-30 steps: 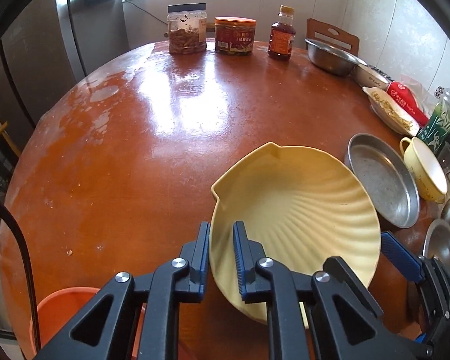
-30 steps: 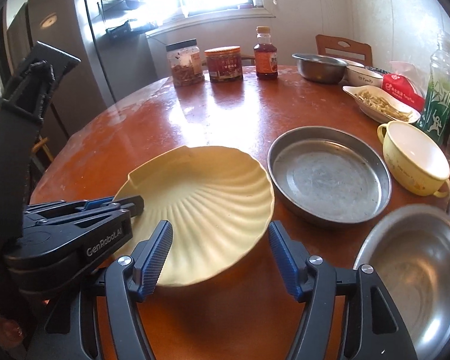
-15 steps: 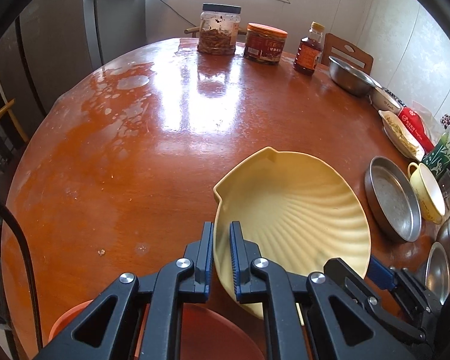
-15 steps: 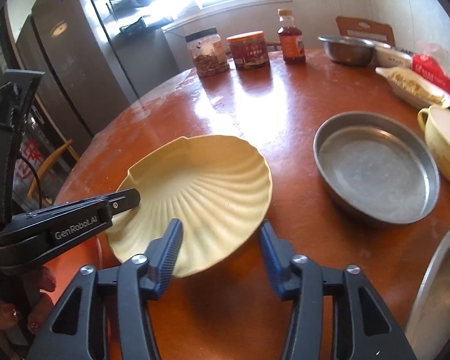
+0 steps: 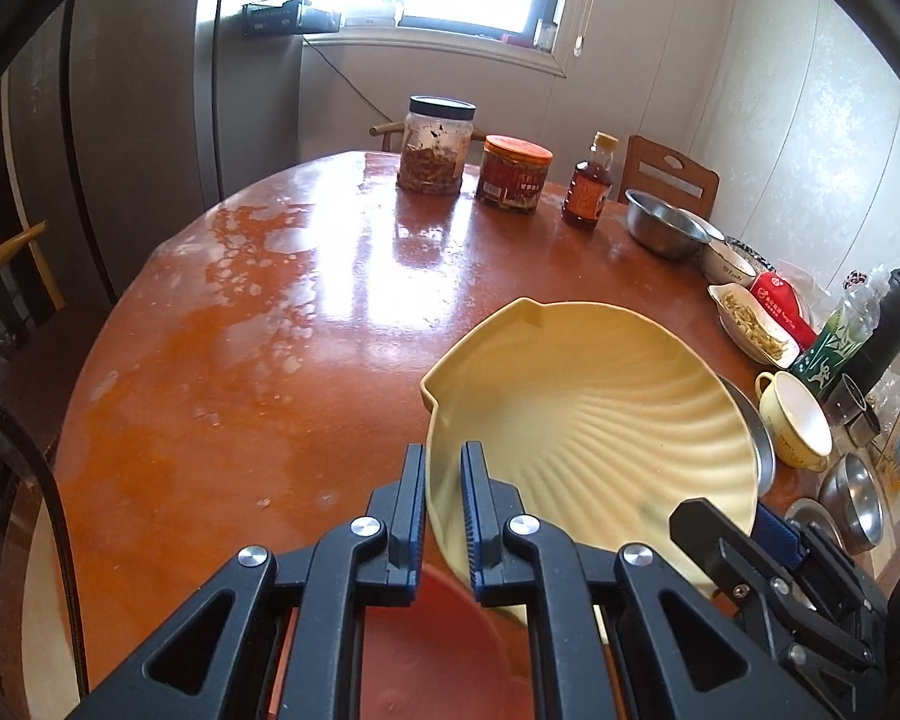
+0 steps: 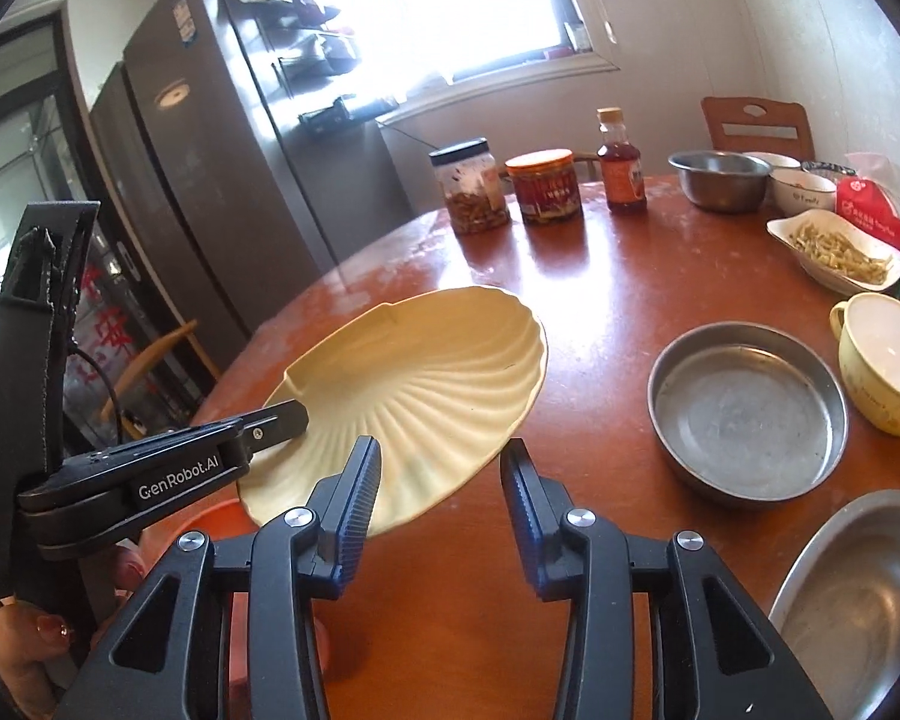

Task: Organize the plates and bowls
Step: 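Carry the yellow plate onto the pink plate and release it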

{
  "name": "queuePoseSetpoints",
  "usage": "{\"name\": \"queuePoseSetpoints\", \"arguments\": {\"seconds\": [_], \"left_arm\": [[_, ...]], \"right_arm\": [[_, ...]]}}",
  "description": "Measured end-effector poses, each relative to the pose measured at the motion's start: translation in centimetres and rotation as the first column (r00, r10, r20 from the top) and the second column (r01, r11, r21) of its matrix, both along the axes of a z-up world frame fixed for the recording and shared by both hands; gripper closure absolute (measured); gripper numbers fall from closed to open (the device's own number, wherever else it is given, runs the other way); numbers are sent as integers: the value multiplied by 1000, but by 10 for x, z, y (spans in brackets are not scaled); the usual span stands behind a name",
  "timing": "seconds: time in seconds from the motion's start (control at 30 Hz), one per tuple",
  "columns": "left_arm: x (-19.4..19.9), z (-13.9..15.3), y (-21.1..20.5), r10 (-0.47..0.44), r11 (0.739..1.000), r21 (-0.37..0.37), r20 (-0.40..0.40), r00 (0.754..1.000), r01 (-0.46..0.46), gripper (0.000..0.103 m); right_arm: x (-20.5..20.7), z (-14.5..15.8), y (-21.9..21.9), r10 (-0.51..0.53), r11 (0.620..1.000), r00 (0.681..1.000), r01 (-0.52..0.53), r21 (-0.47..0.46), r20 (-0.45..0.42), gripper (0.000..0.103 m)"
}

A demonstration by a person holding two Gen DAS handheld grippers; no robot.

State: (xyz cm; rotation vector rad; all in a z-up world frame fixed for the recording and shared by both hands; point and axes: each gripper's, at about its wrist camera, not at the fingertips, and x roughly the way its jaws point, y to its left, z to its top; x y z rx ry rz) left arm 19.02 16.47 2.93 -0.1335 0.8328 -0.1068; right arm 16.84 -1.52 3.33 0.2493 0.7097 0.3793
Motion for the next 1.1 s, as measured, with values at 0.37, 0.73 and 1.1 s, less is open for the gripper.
{"name": "queuePoseSetpoints", "arguments": {"seconds": [0.37,0.73,1.1], "left_arm": [[-73,1,49,127,991,42,44,991,-128,91],[-93,-28,80,206,978,47,-14,978,-205,90],[-88,-42,86,216,975,63,-39,976,-213,88]], "right_arm": [[-60,12,49,147,989,989,-147,-9,31,59],[-86,-14,90,216,975,976,-217,-43,-31,59],[-88,-28,101,238,968,968,-243,-62,-80,58]]}}
